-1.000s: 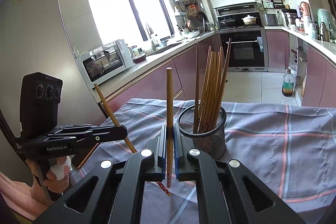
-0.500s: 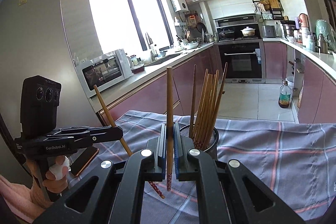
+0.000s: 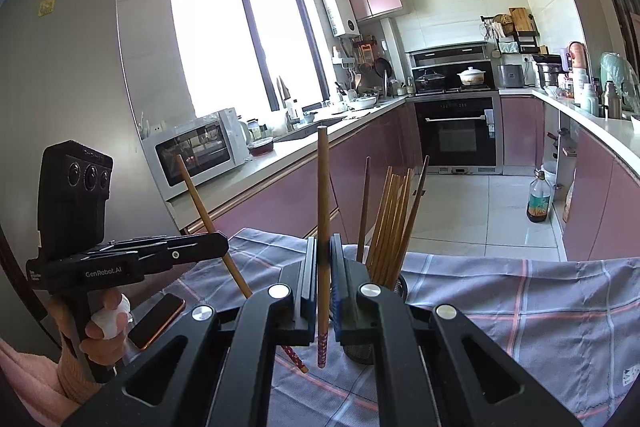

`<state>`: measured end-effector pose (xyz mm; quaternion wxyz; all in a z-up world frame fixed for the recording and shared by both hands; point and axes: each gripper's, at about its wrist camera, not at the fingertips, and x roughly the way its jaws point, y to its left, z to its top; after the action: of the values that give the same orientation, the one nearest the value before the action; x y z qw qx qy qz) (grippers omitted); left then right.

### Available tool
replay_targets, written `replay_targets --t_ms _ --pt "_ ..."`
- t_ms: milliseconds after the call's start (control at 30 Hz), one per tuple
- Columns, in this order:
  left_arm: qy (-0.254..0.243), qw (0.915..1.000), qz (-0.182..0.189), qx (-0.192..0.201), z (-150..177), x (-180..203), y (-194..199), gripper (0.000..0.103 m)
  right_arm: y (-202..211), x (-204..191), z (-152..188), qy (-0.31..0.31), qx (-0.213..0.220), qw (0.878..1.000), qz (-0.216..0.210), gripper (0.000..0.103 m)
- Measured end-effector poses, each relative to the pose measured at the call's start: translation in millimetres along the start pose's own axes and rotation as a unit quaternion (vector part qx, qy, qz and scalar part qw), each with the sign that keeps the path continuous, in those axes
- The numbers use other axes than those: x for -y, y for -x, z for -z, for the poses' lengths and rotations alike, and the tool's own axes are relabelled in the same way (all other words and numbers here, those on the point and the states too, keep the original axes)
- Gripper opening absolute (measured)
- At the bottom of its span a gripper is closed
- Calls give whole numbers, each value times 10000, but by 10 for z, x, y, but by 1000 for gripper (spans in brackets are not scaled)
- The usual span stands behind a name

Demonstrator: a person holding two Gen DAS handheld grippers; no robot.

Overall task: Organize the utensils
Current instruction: 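Carry the upright chopstick in the left gripper over the mesh cup while the right gripper follows, then lower the left gripper's chopstick into the mesh cup while the right gripper brings its chopstick over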

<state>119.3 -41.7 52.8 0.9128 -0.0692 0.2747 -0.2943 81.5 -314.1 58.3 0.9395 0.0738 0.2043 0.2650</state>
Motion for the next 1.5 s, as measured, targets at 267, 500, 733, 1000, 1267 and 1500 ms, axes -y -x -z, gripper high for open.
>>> replay_targets --t_ms 267,500,733,1000,1267,1500 --pt "-68 9998 -40 179 -127 44 55 8 25 20 -137 69 166 9998 22 5" --pt "-141 9994 -77 304 -237 86 60 8 28 52 -202 91 260 9996 79 5" --pt "-209 9989 -118 405 -373 165 43 8 22 63 -263 88 378 9992 106 5" --pt "-232 9984 -207 468 -373 233 15 8 -28 86 -309 83 448 9988 169 5" --pt "-263 9985 -303 384 -350 301 -120 8 -167 132 -321 4 419 9988 245 5" --pt "-203 9989 -336 238 -284 289 -219 8 -279 188 -298 -81 291 9991 305 5"
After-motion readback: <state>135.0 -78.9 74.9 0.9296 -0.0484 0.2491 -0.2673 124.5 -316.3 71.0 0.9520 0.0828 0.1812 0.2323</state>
